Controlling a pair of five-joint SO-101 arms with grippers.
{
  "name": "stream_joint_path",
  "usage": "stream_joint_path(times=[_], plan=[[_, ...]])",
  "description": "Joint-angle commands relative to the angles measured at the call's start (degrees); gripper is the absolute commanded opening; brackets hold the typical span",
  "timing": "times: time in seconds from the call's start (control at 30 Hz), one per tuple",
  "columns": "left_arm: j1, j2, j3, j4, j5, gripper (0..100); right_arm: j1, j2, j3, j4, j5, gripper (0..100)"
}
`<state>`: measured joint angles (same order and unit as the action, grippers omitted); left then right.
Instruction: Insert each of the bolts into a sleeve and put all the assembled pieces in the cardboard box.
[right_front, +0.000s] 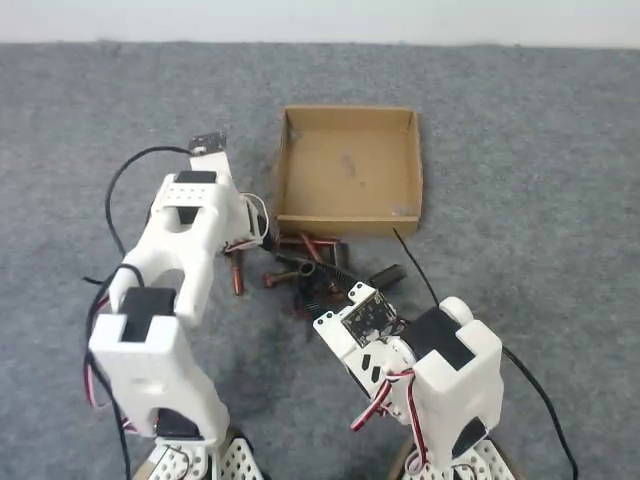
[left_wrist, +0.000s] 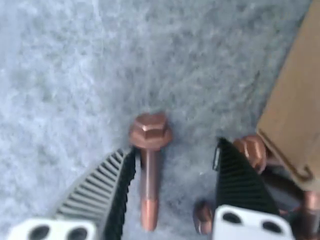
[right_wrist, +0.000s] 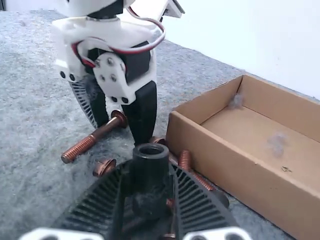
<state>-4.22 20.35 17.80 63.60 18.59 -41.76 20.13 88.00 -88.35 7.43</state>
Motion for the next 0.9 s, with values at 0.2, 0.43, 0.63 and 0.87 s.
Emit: stream_joint_path(times=[0.2,0.43,0.63,0.87], plan=[[-1.58,1.76,-6.11,0.35,0.00,12,0.84,-1.98,-0.44,0.31,0.79,0.6],[-1.58,2.11,-5.93,0.26,-0.18,2,0.84,-1.98,-0.53,0.31,0.79,0.6],[-1.93,1.41,-6.11,0.26,-0.35,1,0.84,-1.98,-0.53,0.31,0.79,0.6],[-2.11,-0.35,-7.43,-0.35,-0.35,1,0.92,-1.98,-0.53,0.31,0.79,0.6]])
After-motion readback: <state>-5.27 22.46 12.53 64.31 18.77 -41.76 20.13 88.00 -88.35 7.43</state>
